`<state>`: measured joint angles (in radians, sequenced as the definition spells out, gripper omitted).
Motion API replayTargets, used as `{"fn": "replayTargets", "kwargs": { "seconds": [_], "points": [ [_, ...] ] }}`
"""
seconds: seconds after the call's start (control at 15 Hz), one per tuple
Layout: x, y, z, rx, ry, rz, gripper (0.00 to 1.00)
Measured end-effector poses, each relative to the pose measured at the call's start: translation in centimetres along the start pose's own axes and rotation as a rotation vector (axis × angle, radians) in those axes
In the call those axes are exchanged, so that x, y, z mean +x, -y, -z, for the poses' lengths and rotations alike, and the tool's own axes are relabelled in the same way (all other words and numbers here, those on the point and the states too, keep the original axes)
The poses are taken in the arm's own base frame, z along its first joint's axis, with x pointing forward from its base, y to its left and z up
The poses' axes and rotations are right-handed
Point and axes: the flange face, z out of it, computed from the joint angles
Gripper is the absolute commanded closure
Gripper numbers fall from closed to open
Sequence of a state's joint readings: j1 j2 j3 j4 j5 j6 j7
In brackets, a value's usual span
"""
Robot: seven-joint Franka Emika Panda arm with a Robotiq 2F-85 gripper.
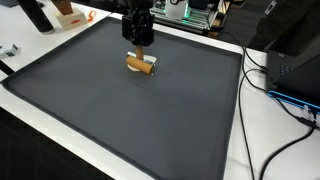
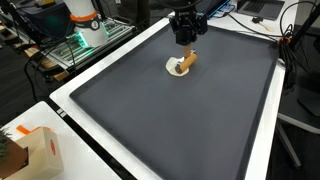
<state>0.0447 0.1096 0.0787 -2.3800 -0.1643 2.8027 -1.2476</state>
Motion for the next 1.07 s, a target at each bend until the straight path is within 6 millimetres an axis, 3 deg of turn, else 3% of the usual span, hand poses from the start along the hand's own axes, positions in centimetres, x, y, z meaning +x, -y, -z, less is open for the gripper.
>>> {"fn": "replayTargets", "kwargs": {
  "seconds": [1.07],
  "points": [
    [0.32,0.23,0.50,0.130,0.021,0.047,0.77]
  ]
}}
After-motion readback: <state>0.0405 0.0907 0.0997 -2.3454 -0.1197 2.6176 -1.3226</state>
